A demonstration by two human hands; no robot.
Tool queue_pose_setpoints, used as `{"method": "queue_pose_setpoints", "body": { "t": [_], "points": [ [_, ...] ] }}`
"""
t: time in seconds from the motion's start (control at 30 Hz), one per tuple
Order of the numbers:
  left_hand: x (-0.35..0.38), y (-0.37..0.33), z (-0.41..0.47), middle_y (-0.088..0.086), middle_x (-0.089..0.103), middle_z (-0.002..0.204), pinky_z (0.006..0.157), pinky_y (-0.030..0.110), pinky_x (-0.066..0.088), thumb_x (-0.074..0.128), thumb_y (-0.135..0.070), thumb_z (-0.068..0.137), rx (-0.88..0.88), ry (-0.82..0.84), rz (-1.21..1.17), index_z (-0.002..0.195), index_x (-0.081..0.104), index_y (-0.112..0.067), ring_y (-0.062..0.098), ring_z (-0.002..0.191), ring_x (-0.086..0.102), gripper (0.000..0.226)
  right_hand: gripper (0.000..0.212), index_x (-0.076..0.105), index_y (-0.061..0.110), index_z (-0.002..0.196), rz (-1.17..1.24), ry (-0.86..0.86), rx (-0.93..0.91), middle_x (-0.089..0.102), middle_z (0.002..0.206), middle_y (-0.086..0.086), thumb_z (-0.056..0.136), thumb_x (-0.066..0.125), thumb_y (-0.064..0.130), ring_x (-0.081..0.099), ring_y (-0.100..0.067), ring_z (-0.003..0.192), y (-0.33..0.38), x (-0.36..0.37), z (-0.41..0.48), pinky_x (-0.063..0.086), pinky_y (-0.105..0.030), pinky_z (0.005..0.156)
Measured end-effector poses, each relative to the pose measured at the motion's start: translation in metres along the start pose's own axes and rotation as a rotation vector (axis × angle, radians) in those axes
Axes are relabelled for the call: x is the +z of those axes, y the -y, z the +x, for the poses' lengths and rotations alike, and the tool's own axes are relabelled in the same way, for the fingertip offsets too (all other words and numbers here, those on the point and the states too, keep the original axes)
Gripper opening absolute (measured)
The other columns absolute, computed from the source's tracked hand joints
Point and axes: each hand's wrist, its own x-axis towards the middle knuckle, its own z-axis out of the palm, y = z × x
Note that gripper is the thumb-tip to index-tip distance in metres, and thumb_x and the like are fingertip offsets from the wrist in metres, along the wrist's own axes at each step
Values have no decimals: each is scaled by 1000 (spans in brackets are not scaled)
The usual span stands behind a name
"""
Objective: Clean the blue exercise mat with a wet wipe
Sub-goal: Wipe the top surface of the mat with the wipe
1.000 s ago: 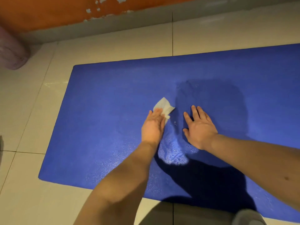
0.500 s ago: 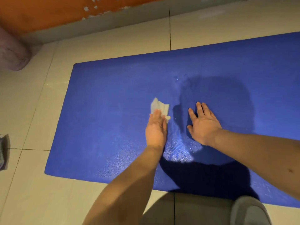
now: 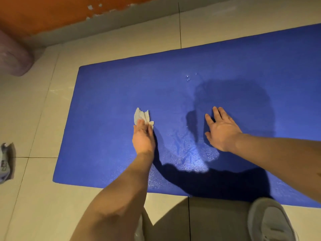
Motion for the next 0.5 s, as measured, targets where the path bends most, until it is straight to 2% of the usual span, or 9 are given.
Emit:
{"method": "queue_pose_setpoints", "body": {
  "t": [0.07, 0.13, 0.2, 0.23, 0.3, 0.4, 0.5],
  "points": [
    [22, -13, -25, 5, 53, 145, 113, 43, 38, 49, -29, 103, 77, 23, -81, 131, 61, -11, 27, 135, 49, 35, 73, -3, 11, 162, 3, 8, 7, -17, 166, -20, 106, 30, 46, -15, -38, 153, 5, 0, 2, 4, -45, 127],
    [39, -25, -56, 9, 48, 151, 120, 43, 31, 50, -19, 103, 266, 102, -89, 137, 58, -6, 22, 147, 32, 37, 73, -3, 11, 162, 10, 18, 6, -16, 166, -21, 106, 30, 45, -14, -38, 153, 10, 0, 1, 4, -45, 126],
    [44, -27, -74, 3, 45, 153, 122, 37, 25, 53, -16, 103, 446, 149, -43, 140, 57, -9, 8, 144, 18, 37, 73, -3, 11, 162, 1, 22, -2, -16, 166, -21, 106, 31, 45, -14, -38, 154, 12, 2, -1, 4, -45, 126],
    [42, -24, -72, -1, 43, 153, 122, 33, 24, 53, -19, 104, 475, 169, -29, 140, 57, -13, 3, 143, 15, 37, 73, -3, 12, 162, -3, 26, -5, -17, 166, -20, 106, 31, 45, -14, -38, 154, 12, 2, -2, 4, -45, 127],
    [34, -8, -56, -5, 44, 152, 120, 29, 28, 52, -26, 104, 460, 169, 6, 139, 59, -17, 9, 147, 20, 36, 72, -2, 13, 162, -8, 33, -14, -17, 166, -18, 106, 31, 45, -14, -36, 154, 11, 3, -5, 4, -44, 127],
    [5, 21, -23, -6, 51, 148, 112, 30, 34, 53, -30, 103, 246, 67, 13, 131, 64, -18, 24, 148, 30, 33, 72, -1, 15, 162, -12, 26, -29, -17, 167, -15, 106, 32, 44, -13, -33, 155, 5, 4, -8, 3, -42, 127],
    [-14, 36, -4, -3, 51, 149, 116, 33, 33, 52, -32, 103, 38, 6, 12, 134, 61, -19, 22, 149, 28, 35, 72, -2, 15, 162, -18, 28, -31, -17, 167, -14, 106, 33, 44, -14, -32, 155, 0, 9, -13, 3, -42, 126]
  ]
}}
